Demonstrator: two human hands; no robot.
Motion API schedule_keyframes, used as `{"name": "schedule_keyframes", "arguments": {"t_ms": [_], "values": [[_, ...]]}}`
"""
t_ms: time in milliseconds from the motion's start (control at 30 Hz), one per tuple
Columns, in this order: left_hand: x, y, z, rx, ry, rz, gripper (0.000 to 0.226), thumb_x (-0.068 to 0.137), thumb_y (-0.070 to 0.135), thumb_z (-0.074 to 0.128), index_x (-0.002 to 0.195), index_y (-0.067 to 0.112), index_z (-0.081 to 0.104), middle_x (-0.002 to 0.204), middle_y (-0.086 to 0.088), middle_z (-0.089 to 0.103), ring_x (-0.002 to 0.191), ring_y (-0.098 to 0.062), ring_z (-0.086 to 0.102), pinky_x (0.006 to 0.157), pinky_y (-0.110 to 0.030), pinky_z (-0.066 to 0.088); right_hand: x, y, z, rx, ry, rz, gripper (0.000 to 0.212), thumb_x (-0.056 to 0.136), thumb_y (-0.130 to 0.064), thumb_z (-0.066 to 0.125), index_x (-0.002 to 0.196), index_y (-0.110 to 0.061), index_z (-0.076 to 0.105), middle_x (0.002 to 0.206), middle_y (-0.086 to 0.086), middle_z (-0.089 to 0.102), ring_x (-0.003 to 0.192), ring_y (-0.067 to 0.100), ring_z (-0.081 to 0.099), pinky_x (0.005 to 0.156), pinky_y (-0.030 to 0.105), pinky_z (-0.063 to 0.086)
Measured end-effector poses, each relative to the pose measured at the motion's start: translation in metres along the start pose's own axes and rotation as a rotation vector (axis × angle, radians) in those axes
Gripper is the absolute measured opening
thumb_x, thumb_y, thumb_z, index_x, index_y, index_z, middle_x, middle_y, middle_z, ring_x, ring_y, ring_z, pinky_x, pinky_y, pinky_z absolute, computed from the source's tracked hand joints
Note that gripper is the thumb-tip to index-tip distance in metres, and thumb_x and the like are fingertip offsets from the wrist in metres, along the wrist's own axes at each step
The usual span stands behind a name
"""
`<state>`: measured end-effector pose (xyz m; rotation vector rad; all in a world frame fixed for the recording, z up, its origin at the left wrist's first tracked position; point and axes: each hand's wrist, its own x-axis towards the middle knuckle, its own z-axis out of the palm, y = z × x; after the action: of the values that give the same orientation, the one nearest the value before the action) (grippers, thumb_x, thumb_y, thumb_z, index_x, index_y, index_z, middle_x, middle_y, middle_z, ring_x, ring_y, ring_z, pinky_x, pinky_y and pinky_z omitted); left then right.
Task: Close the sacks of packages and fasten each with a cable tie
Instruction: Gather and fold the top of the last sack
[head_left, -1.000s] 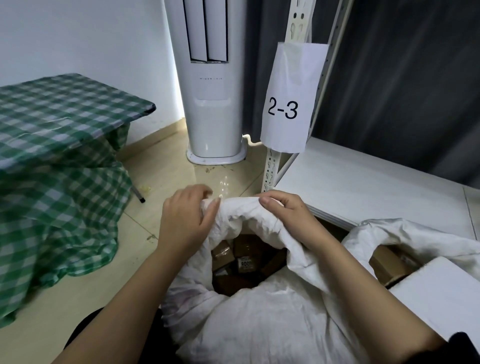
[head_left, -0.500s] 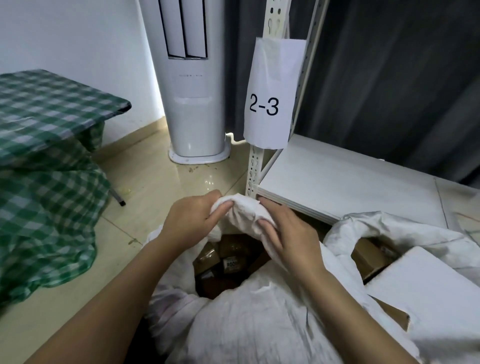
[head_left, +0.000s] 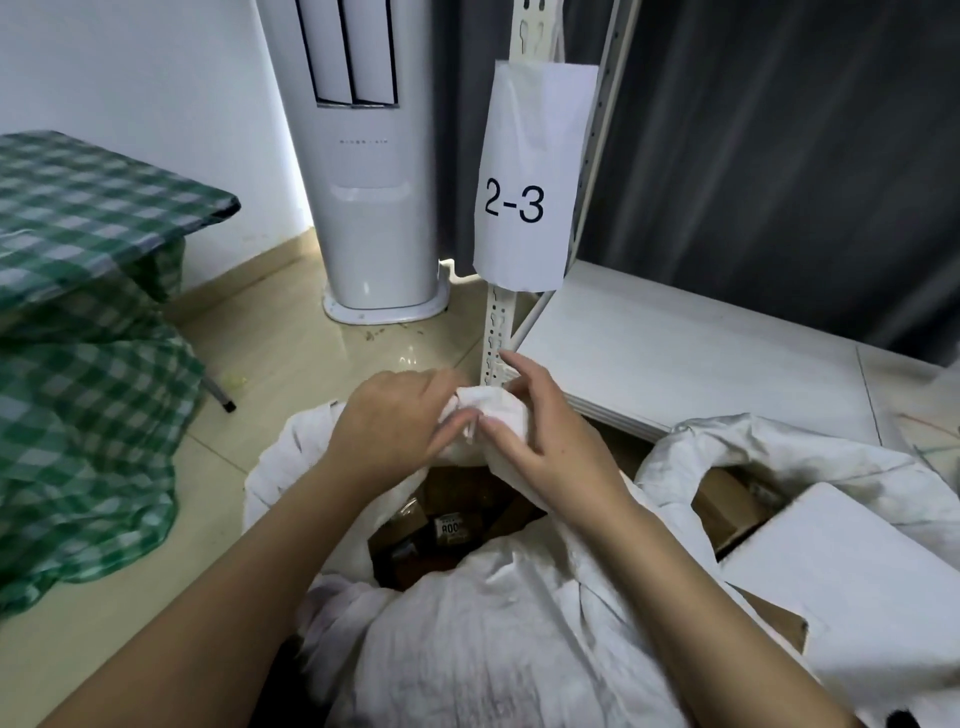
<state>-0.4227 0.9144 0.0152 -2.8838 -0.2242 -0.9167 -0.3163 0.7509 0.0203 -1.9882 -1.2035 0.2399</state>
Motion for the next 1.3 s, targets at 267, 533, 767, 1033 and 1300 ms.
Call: {"name": "schedule_keyframes", "arguments": {"t_ms": [267,533,767,1033,1300], "values": [[0.002,-0.010,-0.005,-0.204,-0.034,-0.444,0.049,0.089,0.051,0.023,0.081,0.015,0.056,0.057,-0.001,0.053,0.059,-0.030,0.054,0.058,-0.030,0.029,-0.014,0.006,0.002,0.194,0.179,0.033,0.023,0.090,-0.044,0.053,0.105,-0.028,0.062,0.096,-0.016,0.066,0.091,0.005,0.062,0.078,0.031,0.048],[0.008,0.013,-0.014,-0.211,0.120,-0.010,0.045,0.091,0.048,0.048,0.118,0.012,0.051,0.105,-0.009,0.063,0.092,-0.024,0.058,0.079,-0.038,0.044,0.010,-0.014,-0.020,0.941,-0.087,0.139,0.014,0.091,-0.023,0.060,0.097,-0.013,0.066,0.088,0.007,0.066,0.081,0.016,0.061,0.073,0.025,0.049],[0.018,0.014,-0.007,-0.125,0.057,-0.256,0.040,0.096,0.040,0.036,0.084,0.013,0.062,0.059,-0.004,0.057,0.051,-0.028,0.054,0.051,-0.027,0.033,-0.019,-0.009,-0.012,-0.016,0.154,0.176,0.067,0.082,-0.065,0.047,0.141,-0.038,0.029,0.133,-0.010,0.046,0.119,0.007,0.048,0.094,0.034,0.044],[0.013,0.004,-0.007,-0.526,-0.177,-0.619,0.055,0.083,0.053,0.024,0.083,0.009,0.059,0.080,-0.004,0.064,0.085,-0.026,0.058,0.080,-0.037,0.038,-0.022,-0.005,-0.005,0.409,0.263,0.090,0.005,0.096,-0.023,0.056,0.093,-0.023,0.060,0.085,-0.020,0.063,0.083,-0.002,0.057,0.076,0.018,0.042],[0.032,0.023,-0.034,-0.221,0.070,0.105,0.051,0.089,0.057,0.038,0.108,0.013,0.053,0.092,-0.005,0.061,0.082,-0.024,0.057,0.075,-0.035,0.038,-0.004,-0.032,-0.041,0.673,0.057,-0.008,0.012,0.096,-0.014,0.055,0.099,-0.011,0.067,0.089,-0.008,0.066,0.086,0.004,0.059,0.077,0.016,0.045]]}}
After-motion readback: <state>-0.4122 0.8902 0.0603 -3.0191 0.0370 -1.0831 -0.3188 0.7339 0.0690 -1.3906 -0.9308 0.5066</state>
